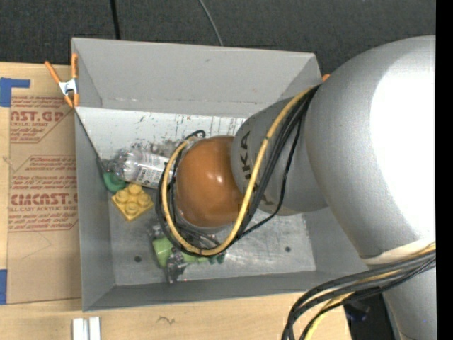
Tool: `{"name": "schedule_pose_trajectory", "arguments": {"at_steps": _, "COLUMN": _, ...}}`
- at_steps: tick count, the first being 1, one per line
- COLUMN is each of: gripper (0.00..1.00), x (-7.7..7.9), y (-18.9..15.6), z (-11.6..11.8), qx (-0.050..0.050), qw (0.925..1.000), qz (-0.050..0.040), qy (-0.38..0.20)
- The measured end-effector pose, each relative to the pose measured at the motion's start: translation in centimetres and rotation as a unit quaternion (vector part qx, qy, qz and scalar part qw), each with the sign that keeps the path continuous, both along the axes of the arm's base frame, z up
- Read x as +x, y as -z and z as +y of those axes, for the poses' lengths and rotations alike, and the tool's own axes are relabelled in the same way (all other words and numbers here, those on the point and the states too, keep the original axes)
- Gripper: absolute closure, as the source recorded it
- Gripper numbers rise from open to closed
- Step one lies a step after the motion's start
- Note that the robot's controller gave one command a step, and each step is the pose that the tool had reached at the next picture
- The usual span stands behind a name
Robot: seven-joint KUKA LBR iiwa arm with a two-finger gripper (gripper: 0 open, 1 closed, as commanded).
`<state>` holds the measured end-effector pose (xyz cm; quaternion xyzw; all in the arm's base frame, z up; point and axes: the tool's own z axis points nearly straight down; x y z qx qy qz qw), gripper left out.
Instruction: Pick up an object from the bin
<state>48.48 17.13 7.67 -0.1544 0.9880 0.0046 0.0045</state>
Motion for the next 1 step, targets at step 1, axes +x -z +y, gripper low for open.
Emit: {"name": "schedule_pose_trajectory", "arguments": {"at_steps": 1, "gripper": 1.0, "x": -0.07, "y": -0.46, "z": -0.04, "qx": -0.002, "qw": 1.0, "qz": 0.0024, "qy": 0.0}}
